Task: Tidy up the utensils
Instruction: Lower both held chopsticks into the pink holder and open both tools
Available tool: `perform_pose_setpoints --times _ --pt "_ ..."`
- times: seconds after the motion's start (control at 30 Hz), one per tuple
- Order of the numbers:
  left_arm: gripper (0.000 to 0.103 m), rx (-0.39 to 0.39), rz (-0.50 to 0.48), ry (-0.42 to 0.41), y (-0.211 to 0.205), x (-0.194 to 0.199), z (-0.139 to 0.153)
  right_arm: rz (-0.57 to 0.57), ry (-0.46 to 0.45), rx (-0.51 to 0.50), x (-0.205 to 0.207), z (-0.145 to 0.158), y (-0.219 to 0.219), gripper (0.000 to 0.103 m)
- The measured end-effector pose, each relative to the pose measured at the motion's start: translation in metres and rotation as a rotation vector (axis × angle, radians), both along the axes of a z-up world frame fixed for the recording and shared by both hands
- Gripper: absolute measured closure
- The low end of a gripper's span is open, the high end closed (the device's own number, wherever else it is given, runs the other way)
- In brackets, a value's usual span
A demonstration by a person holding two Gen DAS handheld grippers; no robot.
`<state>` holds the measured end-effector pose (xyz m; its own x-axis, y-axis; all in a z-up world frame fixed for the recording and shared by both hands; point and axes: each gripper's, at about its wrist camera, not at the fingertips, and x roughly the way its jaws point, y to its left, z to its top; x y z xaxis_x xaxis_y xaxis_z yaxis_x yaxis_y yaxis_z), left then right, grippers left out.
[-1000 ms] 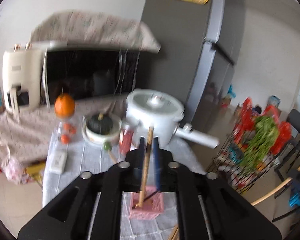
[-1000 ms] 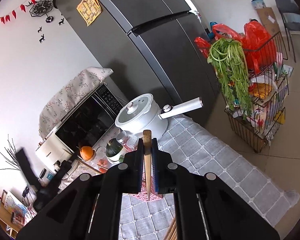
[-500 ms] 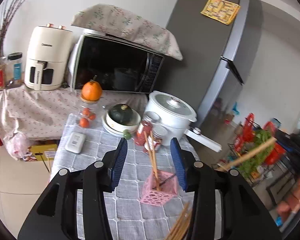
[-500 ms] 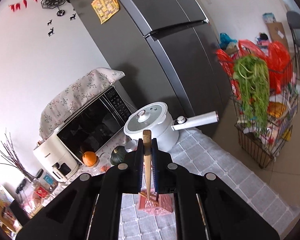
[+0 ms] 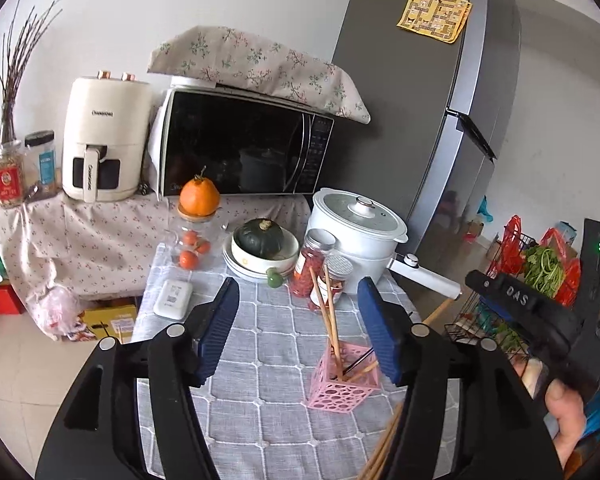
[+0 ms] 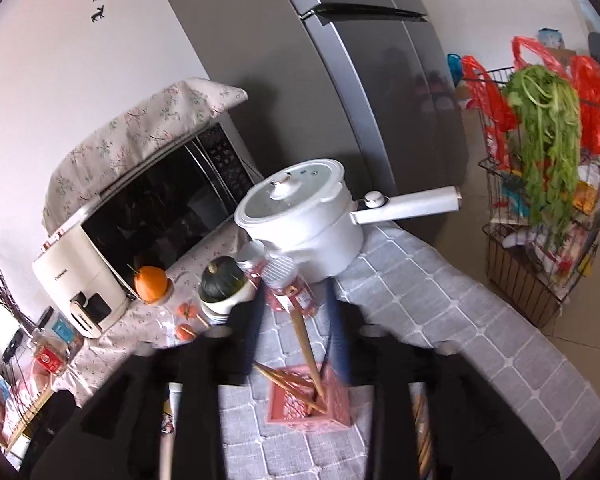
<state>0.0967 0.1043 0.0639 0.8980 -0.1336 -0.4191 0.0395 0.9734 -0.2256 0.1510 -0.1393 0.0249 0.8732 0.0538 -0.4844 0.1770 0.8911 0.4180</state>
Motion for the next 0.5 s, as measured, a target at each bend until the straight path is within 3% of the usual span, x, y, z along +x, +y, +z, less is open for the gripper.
perform_pose_setpoints --times 0.17,0.5 --pt "0.032 0.038 -0.002 -0.005 -0.010 -0.006 -0.002 -0.053 0.001 -0.150 -0.031 -0.001 0.006 0.042" --pt "0.014 0.155 -0.011 -0.017 -0.048 -0.026 -0.017 -0.116 0.007 -0.302 -0.087 -0.015 0.006 0.026"
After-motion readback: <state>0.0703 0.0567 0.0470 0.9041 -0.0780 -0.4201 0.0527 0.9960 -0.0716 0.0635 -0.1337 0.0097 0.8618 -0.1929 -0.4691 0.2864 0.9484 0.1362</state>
